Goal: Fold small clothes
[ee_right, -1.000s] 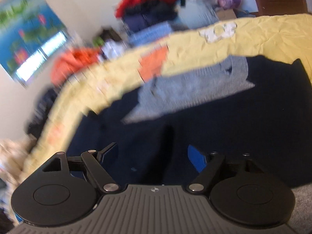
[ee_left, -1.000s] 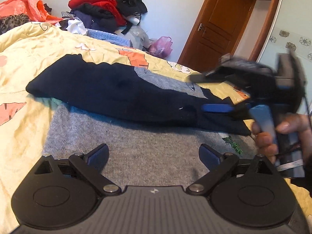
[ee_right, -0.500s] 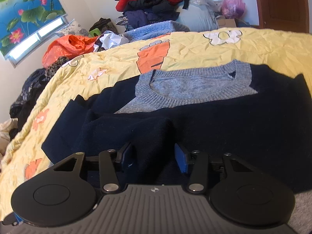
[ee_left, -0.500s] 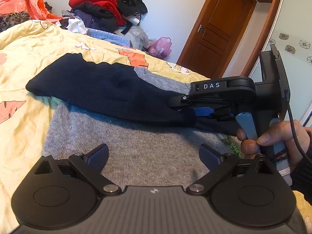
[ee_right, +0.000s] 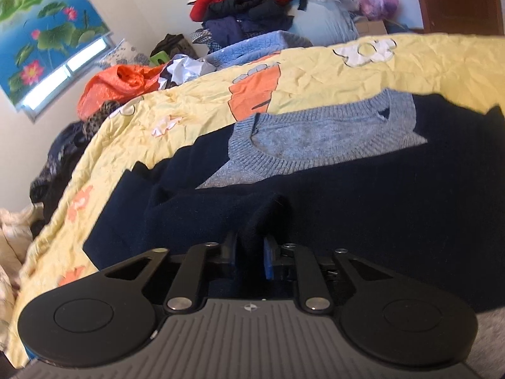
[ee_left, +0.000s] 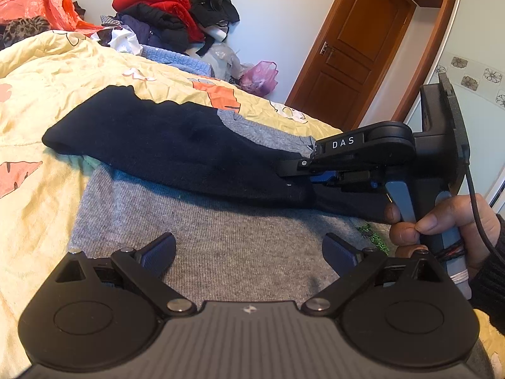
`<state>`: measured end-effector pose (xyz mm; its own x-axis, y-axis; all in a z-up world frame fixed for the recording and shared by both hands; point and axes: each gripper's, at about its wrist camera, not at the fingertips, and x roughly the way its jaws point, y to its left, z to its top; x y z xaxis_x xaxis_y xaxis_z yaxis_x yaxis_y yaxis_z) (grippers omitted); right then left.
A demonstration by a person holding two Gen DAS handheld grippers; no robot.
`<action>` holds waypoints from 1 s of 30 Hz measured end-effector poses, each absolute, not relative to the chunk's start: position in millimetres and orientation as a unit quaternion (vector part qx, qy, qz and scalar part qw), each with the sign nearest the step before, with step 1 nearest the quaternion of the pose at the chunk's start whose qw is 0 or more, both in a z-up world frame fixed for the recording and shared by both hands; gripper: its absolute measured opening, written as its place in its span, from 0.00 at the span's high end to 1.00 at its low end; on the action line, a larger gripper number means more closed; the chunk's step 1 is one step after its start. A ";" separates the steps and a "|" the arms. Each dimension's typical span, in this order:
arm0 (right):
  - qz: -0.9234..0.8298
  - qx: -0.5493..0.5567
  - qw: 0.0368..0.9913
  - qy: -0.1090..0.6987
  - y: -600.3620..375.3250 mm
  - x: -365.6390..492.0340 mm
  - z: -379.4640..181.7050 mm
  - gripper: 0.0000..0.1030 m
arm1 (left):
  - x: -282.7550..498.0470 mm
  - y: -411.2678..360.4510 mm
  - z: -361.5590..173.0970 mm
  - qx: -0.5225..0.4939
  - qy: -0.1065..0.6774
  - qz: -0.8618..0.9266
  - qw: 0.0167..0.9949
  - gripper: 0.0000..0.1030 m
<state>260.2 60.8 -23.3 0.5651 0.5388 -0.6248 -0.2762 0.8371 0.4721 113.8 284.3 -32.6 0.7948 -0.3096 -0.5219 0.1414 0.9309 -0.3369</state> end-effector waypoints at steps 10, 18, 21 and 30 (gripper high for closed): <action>0.249 0.160 0.878 0.375 63.6 255.1 -14.9 0.83 | 114.0 285.0 -33.0 -0.146 0.295 -0.121 0.936 0.03; 0.246 0.135 0.894 0.350 17.9 262.7 13.0 0.84 | 114.1 284.4 -32.9 -0.146 0.296 -0.120 0.936 0.03; 0.198 0.127 0.902 0.362 -23.1 273.5 7.3 0.84 | 114.3 284.5 -33.2 -0.147 0.295 -0.121 0.936 0.03; 0.157 0.131 0.905 0.373 -61.0 277.7 -16.4 0.84 | 114.5 284.3 -33.7 -0.147 0.295 -0.119 0.937 0.03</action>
